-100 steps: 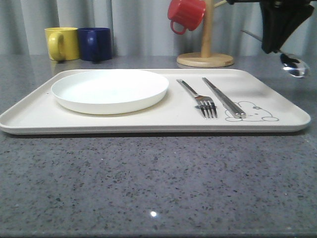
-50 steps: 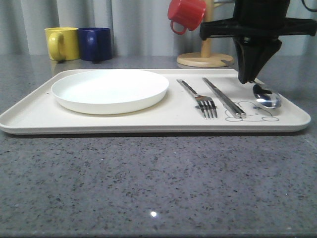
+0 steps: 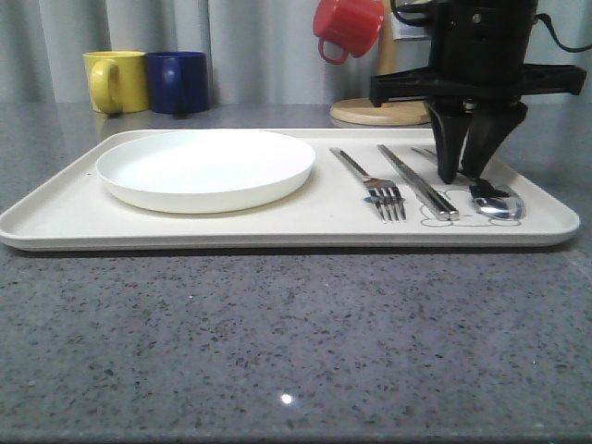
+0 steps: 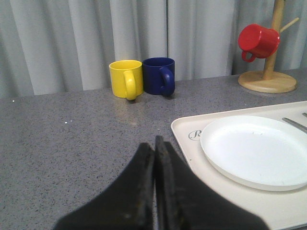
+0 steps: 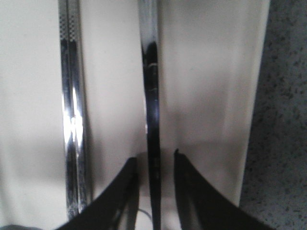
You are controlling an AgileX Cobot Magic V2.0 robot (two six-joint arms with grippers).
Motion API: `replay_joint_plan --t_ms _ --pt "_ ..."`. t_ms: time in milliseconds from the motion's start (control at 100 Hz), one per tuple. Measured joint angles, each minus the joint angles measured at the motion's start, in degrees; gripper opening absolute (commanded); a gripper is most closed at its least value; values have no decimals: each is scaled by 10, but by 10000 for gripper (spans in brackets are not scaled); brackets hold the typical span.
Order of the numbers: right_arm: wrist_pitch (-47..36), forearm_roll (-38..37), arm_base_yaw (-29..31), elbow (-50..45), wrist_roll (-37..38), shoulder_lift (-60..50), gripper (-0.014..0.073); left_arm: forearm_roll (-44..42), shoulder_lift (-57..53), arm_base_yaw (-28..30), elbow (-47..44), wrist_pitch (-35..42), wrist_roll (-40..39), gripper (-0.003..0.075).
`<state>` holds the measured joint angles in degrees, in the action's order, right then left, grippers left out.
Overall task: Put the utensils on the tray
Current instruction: 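Lower the spoon onto the tray beside the chopsticks and release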
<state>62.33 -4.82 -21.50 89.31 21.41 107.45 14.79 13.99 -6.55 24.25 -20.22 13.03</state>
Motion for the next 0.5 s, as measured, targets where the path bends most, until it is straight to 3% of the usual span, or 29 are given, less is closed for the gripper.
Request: replay_joint_plan --t_ms 500 --pt "-24 1 10 0 -45 -78 384 0 0 0 0 0 0 -19"
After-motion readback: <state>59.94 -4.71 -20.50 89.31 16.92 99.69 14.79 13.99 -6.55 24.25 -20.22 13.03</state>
